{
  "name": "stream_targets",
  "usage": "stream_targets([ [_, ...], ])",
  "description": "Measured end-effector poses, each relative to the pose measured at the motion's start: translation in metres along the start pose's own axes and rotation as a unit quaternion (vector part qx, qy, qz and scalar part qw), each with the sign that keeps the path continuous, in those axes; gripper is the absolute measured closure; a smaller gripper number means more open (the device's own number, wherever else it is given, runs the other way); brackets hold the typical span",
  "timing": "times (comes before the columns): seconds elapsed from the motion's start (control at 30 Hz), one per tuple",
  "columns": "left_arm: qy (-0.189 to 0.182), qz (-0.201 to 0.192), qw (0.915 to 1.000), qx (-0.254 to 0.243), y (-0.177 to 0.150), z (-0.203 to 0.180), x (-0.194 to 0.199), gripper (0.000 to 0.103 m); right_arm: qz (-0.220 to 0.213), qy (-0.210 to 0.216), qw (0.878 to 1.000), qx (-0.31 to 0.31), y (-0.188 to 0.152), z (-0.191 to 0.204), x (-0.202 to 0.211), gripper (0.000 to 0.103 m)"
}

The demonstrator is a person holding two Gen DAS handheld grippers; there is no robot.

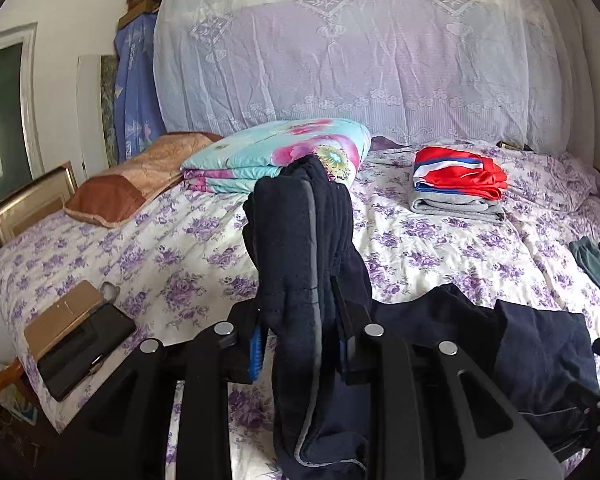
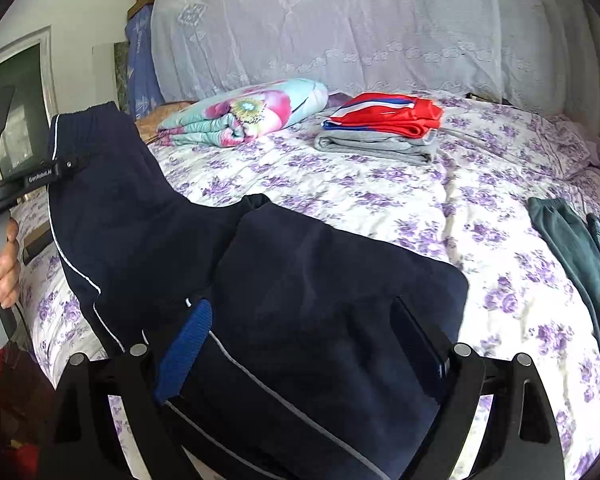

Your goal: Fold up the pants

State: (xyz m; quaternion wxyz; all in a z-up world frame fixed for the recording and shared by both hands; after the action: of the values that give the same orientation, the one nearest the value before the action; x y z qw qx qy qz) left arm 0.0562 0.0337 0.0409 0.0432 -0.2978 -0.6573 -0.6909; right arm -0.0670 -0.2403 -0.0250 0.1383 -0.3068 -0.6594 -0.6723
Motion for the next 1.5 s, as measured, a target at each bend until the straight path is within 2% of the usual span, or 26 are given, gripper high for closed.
stream_targets([
  [0.1,0.006,-0.008,0.9996,-0.027,0.001,-0.021,0.004,0.078,0.027,-0.012,1.000,-0.006,-0.009,-0.013,-0.003,0.012],
  [0.17,0.005,-0.011,0.9993,-0.037,0.002,-0.032,0.006,0.078,0.076,-0.029,0.996,0.027,-0.020,-0.009,-0.021,0.012],
  [0.2,0.003,-0.011,0.9991,-0.041,0.003,-0.038,0.007,0.078,0.087,-0.038,0.994,0.048,-0.026,-0.005,-0.028,0.012],
  [0.27,0.001,-0.014,0.9987,-0.049,0.004,-0.048,0.010,0.078,0.068,-0.043,0.995,0.052,-0.030,-0.004,-0.024,0.011],
  [0.37,0.003,-0.018,0.9977,-0.065,0.004,-0.064,0.013,0.079,0.029,-0.023,0.999,0.023,-0.030,-0.015,-0.004,0.011],
  [0.53,0.000,-0.025,0.9962,-0.083,0.005,-0.085,0.019,0.079,-0.023,-0.049,0.997,-0.050,-0.030,-0.060,0.022,0.011],
  [0.67,-0.004,-0.028,0.9950,-0.096,0.006,-0.104,0.020,0.079,-0.020,-0.047,0.991,-0.127,-0.038,-0.106,0.024,0.010],
  [0.8,-0.008,-0.028,0.9930,-0.114,0.006,-0.128,0.019,0.079,-0.010,-0.051,0.985,-0.163,-0.055,-0.128,0.020,0.010],
  [0.97,-0.013,-0.026,0.9902,-0.137,0.005,-0.159,0.016,0.079,0.014,-0.014,0.977,-0.211,-0.069,-0.144,0.007,0.010],
  [1.2,-0.031,-0.013,0.9862,-0.162,-0.004,-0.202,0.008,0.079,-0.002,0.039,0.964,-0.263,-0.076,-0.161,0.008,0.010],
  [1.5,-0.057,0.019,0.9787,-0.196,-0.040,-0.258,-0.008,0.080,-0.015,0.071,0.952,-0.297,-0.082,-0.174,0.010,0.010],
])
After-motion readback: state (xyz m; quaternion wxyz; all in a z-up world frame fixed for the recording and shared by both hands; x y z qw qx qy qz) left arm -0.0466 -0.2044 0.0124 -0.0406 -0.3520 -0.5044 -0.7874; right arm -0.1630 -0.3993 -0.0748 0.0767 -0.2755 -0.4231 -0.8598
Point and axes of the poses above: each gripper's, at about its wrist camera, not at the fingertips, and x roughly against the way its jaws point, z to its left, y to its top, the point moved 1 cm from there along -x, roughly the way its jaws point, and after that the axes turned 13 degrees about -y, right-handed, at the moved point
